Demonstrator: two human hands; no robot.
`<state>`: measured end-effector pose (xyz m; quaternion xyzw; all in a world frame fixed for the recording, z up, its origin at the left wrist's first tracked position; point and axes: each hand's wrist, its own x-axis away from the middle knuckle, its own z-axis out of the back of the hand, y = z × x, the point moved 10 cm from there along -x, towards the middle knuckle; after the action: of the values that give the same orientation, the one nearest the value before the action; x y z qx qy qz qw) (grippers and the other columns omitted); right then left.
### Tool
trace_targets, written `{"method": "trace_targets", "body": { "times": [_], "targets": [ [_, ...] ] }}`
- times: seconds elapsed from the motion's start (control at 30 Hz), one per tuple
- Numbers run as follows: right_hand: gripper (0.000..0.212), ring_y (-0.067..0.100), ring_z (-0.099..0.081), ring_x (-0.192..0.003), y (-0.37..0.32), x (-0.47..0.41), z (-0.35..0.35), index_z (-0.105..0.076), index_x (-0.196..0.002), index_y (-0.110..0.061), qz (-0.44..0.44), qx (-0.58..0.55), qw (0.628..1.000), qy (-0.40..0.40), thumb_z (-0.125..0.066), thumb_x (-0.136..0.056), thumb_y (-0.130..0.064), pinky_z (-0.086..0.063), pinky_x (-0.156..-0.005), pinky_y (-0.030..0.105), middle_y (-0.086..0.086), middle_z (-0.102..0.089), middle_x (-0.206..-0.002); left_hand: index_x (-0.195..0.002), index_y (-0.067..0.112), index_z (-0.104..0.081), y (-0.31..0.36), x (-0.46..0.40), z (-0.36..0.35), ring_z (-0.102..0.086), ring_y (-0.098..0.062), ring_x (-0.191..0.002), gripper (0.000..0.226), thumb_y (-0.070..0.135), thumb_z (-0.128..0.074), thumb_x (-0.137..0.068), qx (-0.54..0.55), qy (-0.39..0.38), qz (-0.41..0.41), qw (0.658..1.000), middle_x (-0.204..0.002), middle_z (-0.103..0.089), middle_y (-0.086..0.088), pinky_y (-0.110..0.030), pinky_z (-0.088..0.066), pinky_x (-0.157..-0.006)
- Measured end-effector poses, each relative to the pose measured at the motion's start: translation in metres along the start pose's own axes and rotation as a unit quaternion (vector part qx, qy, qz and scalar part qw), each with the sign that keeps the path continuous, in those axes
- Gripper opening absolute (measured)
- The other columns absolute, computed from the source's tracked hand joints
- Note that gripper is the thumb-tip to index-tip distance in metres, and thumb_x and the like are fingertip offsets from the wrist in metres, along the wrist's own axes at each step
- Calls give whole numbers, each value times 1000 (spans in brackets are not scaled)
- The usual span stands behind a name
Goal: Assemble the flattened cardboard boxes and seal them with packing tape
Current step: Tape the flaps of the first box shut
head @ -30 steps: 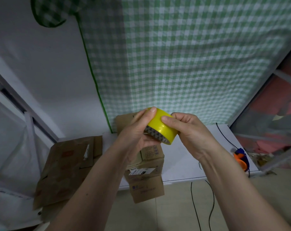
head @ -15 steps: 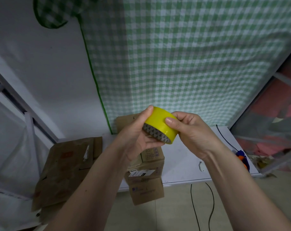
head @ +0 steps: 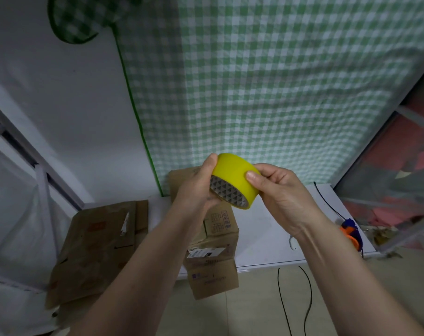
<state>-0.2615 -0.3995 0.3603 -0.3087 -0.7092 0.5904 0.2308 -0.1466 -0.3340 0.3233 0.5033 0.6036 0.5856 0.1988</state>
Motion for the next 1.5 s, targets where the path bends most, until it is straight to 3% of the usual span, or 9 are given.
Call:
{"method": "trace_targets", "body": {
  "times": [0.1,0.23,0.37,0.5,0.67,0.97,1.07,1.17,1.5],
  "targets": [
    [22,19,-62,-85,-5,1,1,-69,-91,-7,13,-2,999,41,-65,-79,-25,-50,-81,28,9,-70,-87,-128,27,-54,17,7,-1,-65,-16,-106,73,74,-57,-73,-114,24,-103,988,-117,-65,3,-42,-53,-93],
    [21,20,-62,-83,-19,6,-3,-68,-89,-7,32,-11,998,58,-66,-80,-26,-52,-78,28,8,-70,-85,-133,25,-46,35,25,-13,-63,-1,-101,82,63,-75,-67,-152,16,-216,964,-113,-64,11,-19,-52,-79],
    [19,21,-60,-77,-24,9,-5,-68,-86,-7,42,-24,997,67,-68,-80,-25,-51,-73,30,8,-67,-80,-134,33,-39,39,30,-12,-62,-13,-109,95,58,-81,-52,-190,23,-263,946,-123,-59,5,-37,-56,-87],
    [18,17,-60,-76,-25,12,-6,-68,-83,-9,43,-31,995,82,-70,-79,-26,-50,-74,26,5,-67,-78,-137,31,-35,51,42,-14,-55,-15,-117,103,57,-81,-49,-292,60,-330,896,-131,-48,4,-34,-52,-93],
    [27,20,-59,-77,-30,16,-6,-65,-82,-8,44,-22,993,111,-65,-74,-33,-48,-75,29,10,-65,-80,-137,29,-37,63,65,-30,-37,5,-123,98,31,-90,-54,-380,52,-455,803,-132,-38,2,-13,-39,-99],
    [27,29,-63,-91,-33,22,-9,-67,-106,-3,39,-16,999,9,-65,-85,-20,-52,-84,39,20,-67,-103,-129,39,-48,45,50,-26,-58,-14,-117,86,29,-89,-55,-127,-43,-301,944,-129,-55,6,-43,-57,-88],
    [32,24,-64,-93,-37,26,-12,-65,-112,-4,50,-11,998,-21,-61,-86,-21,-53,-79,33,14,-69,-103,-126,45,-51,39,45,-34,-60,-23,-116,77,28,-85,-59,-73,-94,-255,960,-129,-57,-5,-51,-54,-89],
    [31,24,-64,-105,-36,29,-11,-64,-115,-7,66,3,998,-17,-54,-90,-22,-49,-93,38,11,-69,-110,-125,44,-52,35,44,-40,-61,-26,-114,65,31,-78,-67,-28,-115,-226,967,-127,-57,-8,-56,-53,-90],
    [36,23,-65,-105,-32,36,-12,-56,-125,-6,70,36,996,-32,-52,-90,-13,-51,-91,36,9,-69,-112,-109,42,-60,21,34,-45,-63,-33,-108,30,45,-61,-79,12,-43,-144,989,-121,-61,-10,-60,-53,-87]
  ]
}}
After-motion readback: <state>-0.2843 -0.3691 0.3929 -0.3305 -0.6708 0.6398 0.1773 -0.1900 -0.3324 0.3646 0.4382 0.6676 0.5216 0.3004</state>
